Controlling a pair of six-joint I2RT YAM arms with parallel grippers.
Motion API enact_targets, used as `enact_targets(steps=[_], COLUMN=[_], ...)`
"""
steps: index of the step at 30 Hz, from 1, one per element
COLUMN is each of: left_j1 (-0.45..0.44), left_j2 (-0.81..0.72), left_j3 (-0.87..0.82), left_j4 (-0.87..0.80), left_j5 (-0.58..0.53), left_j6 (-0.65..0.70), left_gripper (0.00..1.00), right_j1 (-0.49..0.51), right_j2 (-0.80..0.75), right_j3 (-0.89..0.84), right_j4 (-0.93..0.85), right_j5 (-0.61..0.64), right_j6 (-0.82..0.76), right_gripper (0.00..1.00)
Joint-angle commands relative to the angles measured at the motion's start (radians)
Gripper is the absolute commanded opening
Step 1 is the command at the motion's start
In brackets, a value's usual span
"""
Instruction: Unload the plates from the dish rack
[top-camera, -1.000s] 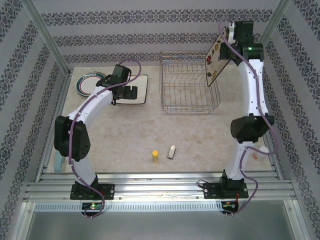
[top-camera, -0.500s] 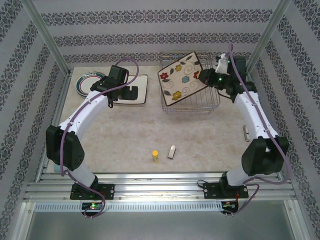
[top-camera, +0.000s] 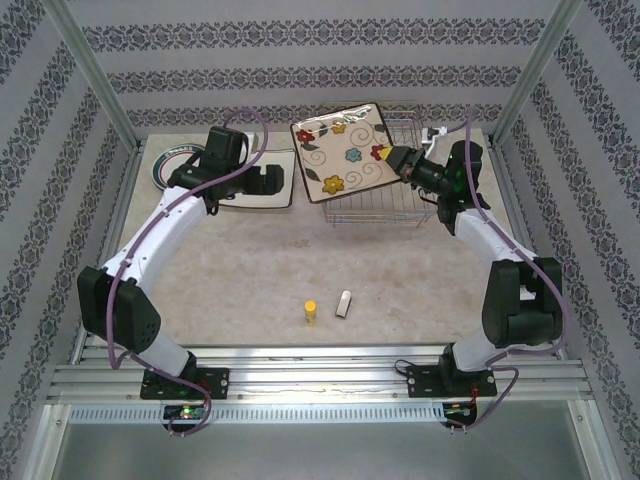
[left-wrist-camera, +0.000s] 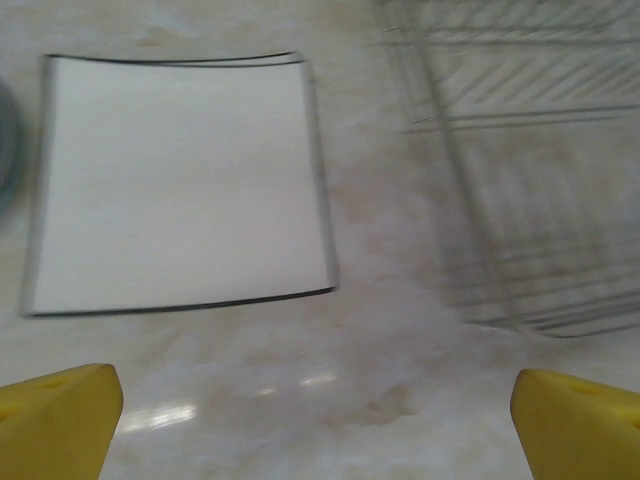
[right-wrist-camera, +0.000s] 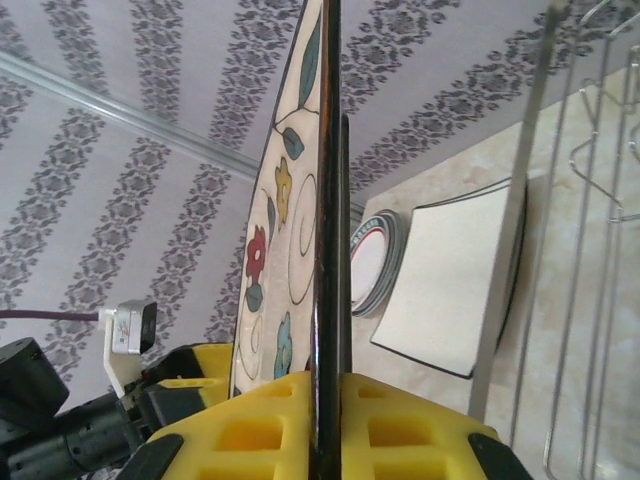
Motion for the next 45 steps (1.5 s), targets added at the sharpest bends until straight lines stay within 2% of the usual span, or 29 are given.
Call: enact_targets(steps=[1, 3, 8, 11, 15, 18, 22, 25, 37, 41, 45], left_j1=[0.037, 0.052, 0.061, 0.061, 0.061, 0.060, 0.061, 0.063, 0.085, 0.097, 0.098], left_j2=[-0.051, -0.040, 0.027, 0.080, 0.124, 0.139, 0.150, 0.146, 0.090, 0.078, 0.085], left_j3=[-0.089, -0.158, -0.245, -0.277, -0.289, -0.289, -0.282, -0.274, -0.288, -0.286, -0.284], left_j4=[0.294, 0.478, 0.766, 0.904, 0.991, 1.012, 1.012, 0.975, 0.851, 0.828, 0.842], left_j5=[0.353, 0.477, 0.607, 0.637, 0.645, 0.648, 0.662, 0.664, 0.684, 0.677, 0.681], left_j6=[-0.185, -0.305, -0.507, -0.599, -0.655, -0.672, -0.681, -0.674, -0.618, -0.608, -0.623], left_gripper=[1.00, 1.00, 1.00, 0.97, 0.91, 0.81, 0.60, 0.50, 0.47, 0.44, 0.35], right_j1=[0.015, 0.018, 0.021, 0.030, 0.042, 0.047, 0.050, 0.048, 0.036, 0.035, 0.036], right_j2=[0.008, 0.026, 0.065, 0.089, 0.115, 0.129, 0.149, 0.158, 0.193, 0.201, 0.208], right_j3=[0.019, 0.032, 0.052, 0.070, 0.095, 0.108, 0.127, 0.140, 0.187, 0.191, 0.194], right_j4=[0.276, 0.276, 0.300, 0.318, 0.320, 0.321, 0.310, 0.291, 0.246, 0.241, 0.241], right_j5=[-0.065, -0.077, -0.101, -0.125, -0.153, -0.160, -0.177, -0.186, -0.210, -0.212, -0.211], right_j6=[0.071, 0.069, 0.076, 0.090, 0.103, 0.106, 0.105, 0.094, 0.073, 0.068, 0.067], right_gripper=[0.00, 0.00, 0.00, 0.00, 0.00, 0.00, 0.00, 0.00, 0.00, 0.00, 0.00])
